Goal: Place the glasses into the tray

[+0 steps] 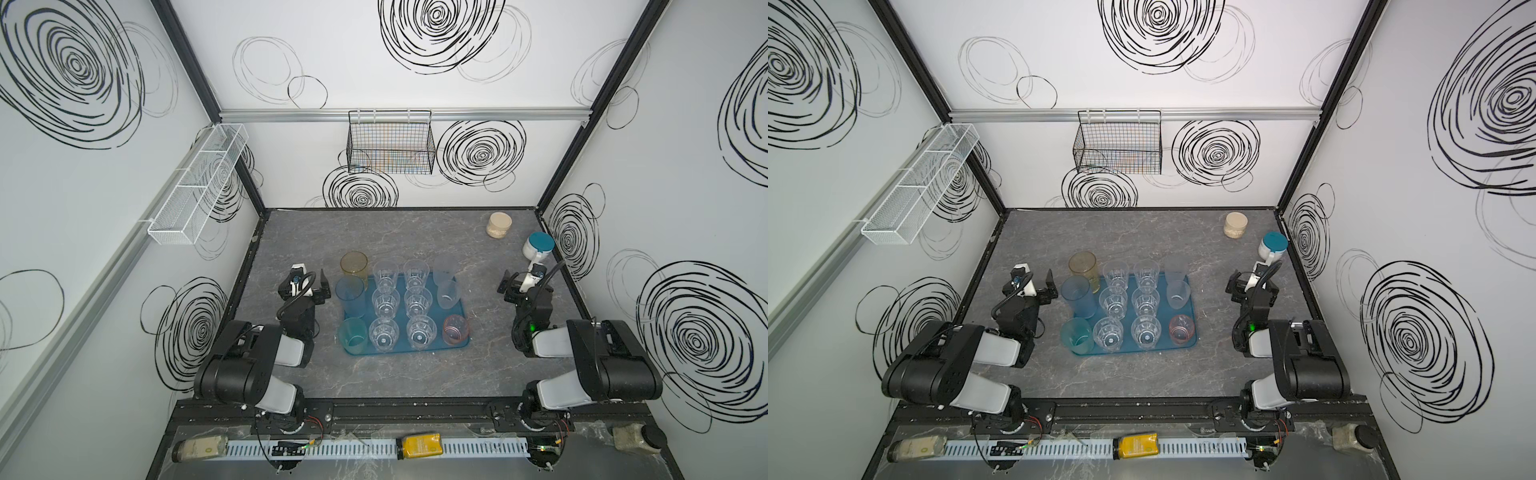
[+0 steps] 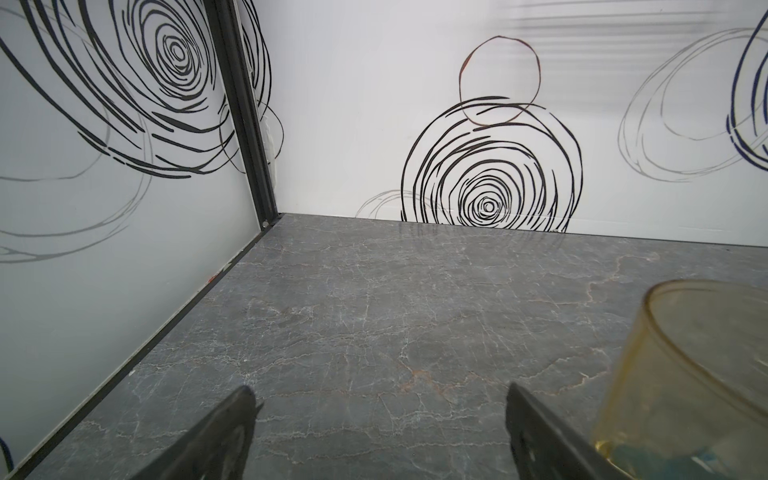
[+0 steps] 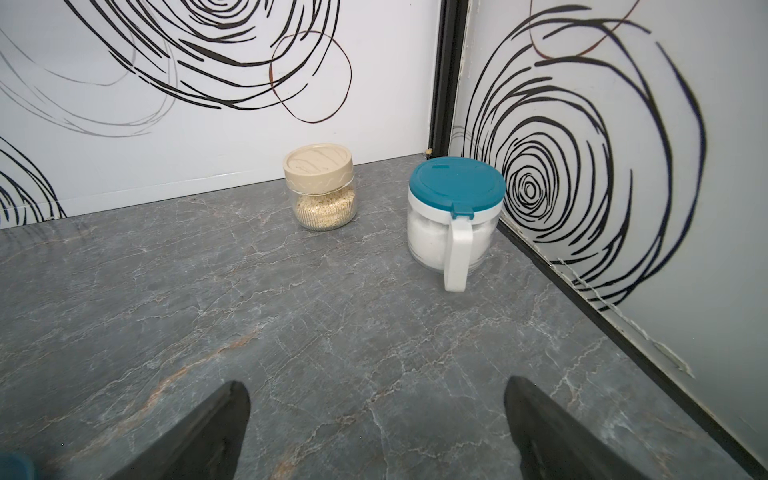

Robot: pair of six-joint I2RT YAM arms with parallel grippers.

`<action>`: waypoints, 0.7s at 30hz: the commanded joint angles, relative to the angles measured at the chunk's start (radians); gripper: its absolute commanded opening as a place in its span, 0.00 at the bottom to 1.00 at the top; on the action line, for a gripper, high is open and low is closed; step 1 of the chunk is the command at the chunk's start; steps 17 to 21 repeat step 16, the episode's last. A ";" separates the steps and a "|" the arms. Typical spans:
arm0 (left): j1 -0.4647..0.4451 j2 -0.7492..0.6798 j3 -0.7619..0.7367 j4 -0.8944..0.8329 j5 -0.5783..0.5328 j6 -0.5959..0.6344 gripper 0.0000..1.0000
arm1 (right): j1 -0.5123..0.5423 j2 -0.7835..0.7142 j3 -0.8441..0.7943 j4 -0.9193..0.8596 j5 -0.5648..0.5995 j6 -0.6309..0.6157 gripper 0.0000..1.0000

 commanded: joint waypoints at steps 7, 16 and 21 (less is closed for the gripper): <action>-0.005 0.001 0.002 0.079 -0.013 0.008 0.96 | 0.006 -0.001 0.000 0.050 0.017 -0.014 1.00; 0.024 -0.007 0.024 0.022 0.172 0.036 0.96 | 0.010 -0.001 -0.001 0.051 0.021 -0.015 1.00; 0.024 -0.007 0.024 0.022 0.172 0.036 0.96 | 0.010 -0.001 -0.001 0.051 0.021 -0.015 1.00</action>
